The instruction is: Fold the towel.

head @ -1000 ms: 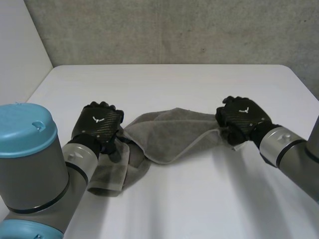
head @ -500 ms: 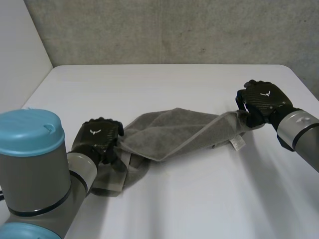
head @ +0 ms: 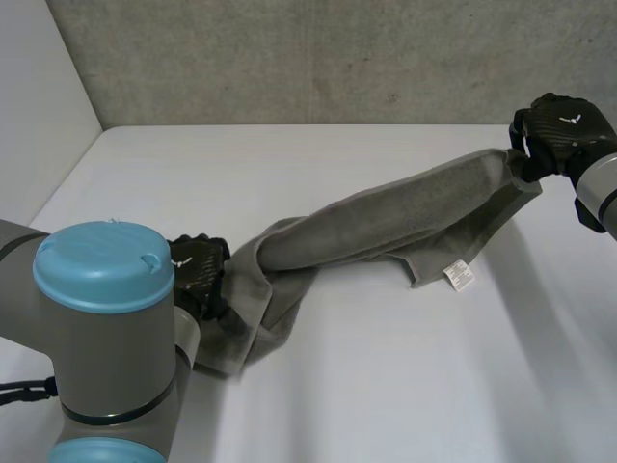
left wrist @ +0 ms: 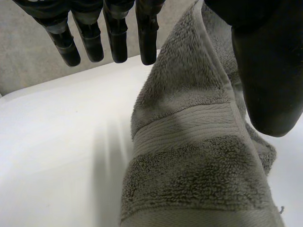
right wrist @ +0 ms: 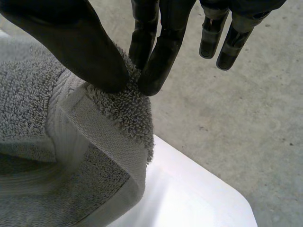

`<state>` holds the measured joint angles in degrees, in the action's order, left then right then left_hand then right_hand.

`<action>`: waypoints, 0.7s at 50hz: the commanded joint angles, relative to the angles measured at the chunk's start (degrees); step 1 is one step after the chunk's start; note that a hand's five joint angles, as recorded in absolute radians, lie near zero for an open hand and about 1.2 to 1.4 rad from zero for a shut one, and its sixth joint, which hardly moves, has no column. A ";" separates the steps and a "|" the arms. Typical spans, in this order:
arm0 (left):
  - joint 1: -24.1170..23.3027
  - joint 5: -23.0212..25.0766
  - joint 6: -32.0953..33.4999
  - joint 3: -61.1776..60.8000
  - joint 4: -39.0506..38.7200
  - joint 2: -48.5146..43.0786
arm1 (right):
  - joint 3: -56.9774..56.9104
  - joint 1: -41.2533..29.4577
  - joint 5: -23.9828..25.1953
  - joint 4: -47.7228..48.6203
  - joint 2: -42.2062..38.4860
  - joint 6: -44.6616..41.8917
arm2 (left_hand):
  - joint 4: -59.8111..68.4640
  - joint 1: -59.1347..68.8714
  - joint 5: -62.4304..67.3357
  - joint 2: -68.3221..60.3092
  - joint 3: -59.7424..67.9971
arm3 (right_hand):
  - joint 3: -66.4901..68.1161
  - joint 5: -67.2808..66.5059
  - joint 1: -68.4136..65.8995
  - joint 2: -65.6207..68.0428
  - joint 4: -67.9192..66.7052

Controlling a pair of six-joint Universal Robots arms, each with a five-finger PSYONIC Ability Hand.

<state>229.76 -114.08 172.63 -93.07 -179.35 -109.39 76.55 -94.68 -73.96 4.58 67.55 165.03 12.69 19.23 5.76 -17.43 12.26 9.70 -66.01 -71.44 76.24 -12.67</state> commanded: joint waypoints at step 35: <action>-6.78 -9.58 0.70 2.01 -3.90 -10.14 | 0.09 0.11 0.22 -0.01 -1.10 0.11 | -2.69 43.80 47.27 -45.60 -2.26 | 0.30 -3.99 -8.56 3.76 2.67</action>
<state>222.93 -123.93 172.85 -91.03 -183.38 -119.96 76.63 -94.56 -73.76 4.66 66.44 165.19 12.69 47.60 37.69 -48.89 12.27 9.70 -66.01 -71.45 76.25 -12.67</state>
